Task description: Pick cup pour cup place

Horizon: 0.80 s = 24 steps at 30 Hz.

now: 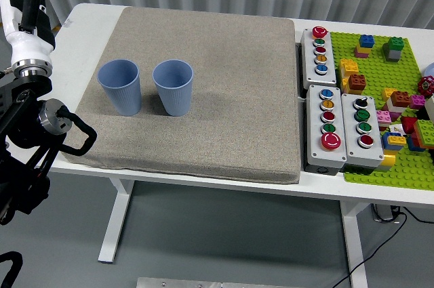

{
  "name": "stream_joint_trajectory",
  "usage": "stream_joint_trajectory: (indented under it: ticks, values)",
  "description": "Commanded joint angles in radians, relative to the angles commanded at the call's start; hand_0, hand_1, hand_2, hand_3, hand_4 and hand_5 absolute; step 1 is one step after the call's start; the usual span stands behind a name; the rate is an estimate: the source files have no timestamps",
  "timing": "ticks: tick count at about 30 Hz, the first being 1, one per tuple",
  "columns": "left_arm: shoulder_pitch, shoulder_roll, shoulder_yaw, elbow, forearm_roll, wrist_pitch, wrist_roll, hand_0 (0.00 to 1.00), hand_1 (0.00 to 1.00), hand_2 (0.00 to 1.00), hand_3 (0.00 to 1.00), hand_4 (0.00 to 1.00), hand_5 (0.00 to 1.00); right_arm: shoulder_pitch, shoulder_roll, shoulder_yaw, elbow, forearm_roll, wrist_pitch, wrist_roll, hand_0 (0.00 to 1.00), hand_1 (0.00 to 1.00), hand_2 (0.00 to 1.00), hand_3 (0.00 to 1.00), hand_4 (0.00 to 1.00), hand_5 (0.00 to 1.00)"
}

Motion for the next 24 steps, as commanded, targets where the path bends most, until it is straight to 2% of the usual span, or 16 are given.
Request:
stream_joint_trajectory:
  ticks: [2, 3, 8, 9, 15, 24]
  values:
    - [0.002, -0.003, -0.001, 0.011, -0.037, -0.007, -0.005, 0.898, 0.891, 0.954, 0.962, 0.992, 0.509, 0.001, 0.000, 0.001, 0.000, 0.000, 0.000, 0.000, 0.697, 0.698, 0.627, 0.611, 0.196, 0.310]
    - [0.003, -0.004, -0.001, 0.016, -0.046, -0.009, -0.007, 0.886, 0.874, 0.931, 0.939, 0.922, 0.912, 0.001, 0.000, 0.001, 0.000, 0.000, 0.000, 0.000, 0.697, 0.698, 0.627, 0.611, 0.196, 0.308]
    - [0.010, -0.006, -0.006, 0.048, -0.062, -0.025, -0.006, 0.886, 0.874, 0.931, 0.939, 0.922, 0.912, 0.002, 0.001, 0.000, 0.000, 0.001, 0.000, 0.000, 0.697, 0.698, 0.627, 0.611, 0.196, 0.308]
    - [0.012, -0.006, -0.009, 0.057, -0.063, -0.029, -0.006, 0.880, 0.864, 0.899, 0.908, 0.842, 0.998, 0.002, 0.001, -0.002, 0.000, 0.002, 0.000, 0.000, 0.697, 0.698, 0.627, 0.611, 0.197, 0.309]
    - [0.026, -0.007, -0.026, 0.103, -0.085, -0.057, 0.001, 0.876, 0.851, 0.895, 0.908, 0.849, 0.998, -0.004, 0.002, -0.005, 0.000, 0.002, 0.001, 0.000, 0.697, 0.698, 0.627, 0.611, 0.196, 0.307]
    - [0.035, -0.005, -0.032, 0.135, -0.083, -0.065, 0.002, 0.872, 0.851, 0.893, 0.910, 0.834, 0.998, -0.010, 0.004, -0.002, 0.000, -0.005, 0.002, -0.001, 0.697, 0.698, 0.627, 0.611, 0.196, 0.307]
